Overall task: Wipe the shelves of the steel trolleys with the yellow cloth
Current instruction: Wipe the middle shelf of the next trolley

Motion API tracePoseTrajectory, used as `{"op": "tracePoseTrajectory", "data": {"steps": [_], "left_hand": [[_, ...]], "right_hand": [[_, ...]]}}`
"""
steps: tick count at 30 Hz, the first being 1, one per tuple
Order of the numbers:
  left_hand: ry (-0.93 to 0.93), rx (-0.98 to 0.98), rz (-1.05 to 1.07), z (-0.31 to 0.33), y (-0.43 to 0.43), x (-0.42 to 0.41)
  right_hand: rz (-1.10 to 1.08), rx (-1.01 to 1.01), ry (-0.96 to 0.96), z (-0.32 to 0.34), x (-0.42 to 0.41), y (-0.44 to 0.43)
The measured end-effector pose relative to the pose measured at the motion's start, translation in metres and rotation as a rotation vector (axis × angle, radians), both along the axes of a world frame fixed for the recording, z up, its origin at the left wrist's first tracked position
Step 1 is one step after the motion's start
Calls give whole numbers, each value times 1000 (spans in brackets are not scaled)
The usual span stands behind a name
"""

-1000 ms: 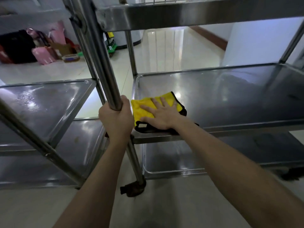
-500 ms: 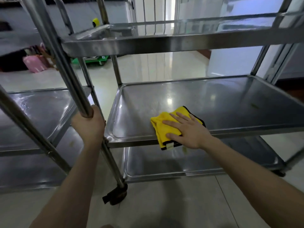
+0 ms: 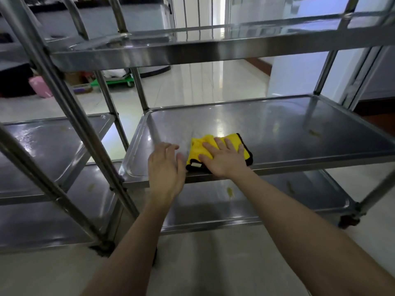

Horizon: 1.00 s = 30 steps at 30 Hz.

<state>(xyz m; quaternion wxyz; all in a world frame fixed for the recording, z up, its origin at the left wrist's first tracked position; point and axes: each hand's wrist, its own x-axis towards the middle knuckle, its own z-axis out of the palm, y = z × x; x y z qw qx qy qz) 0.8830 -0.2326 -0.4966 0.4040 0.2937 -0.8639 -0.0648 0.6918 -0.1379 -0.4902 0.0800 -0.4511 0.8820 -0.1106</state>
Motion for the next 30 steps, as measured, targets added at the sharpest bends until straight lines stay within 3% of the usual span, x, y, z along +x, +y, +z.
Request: {"op": "tracePoseTrajectory", "data": {"steps": [2, 4, 7, 9, 11, 16, 23, 30], "left_hand": [[-214, 78, 59, 3, -13, -13], [-506, 127, 100, 1, -26, -18], [-792, 92, 106, -4, -34, -20], [-849, 44, 123, -5, -31, -17], [-832, 20, 147, -7, -30, -16], [-564, 219, 140, -7, -29, -23], [-578, 203, 164, -15, -37, -25], [-579, 197, 179, -3, -37, -33]], "right_hand": [[-105, 64, -34, 9, -12, -5], [-95, 104, 53, 22, -30, -5], [108, -9, 230, 28, -63, 8], [290, 25, 195, 18, -75, 19], [314, 55, 105, 1, -76, 16], [101, 25, 97, -9, -67, -52], [-33, 111, 66, 13, -76, -180], [-11, 161, 38, 13, -49, -135]]}}
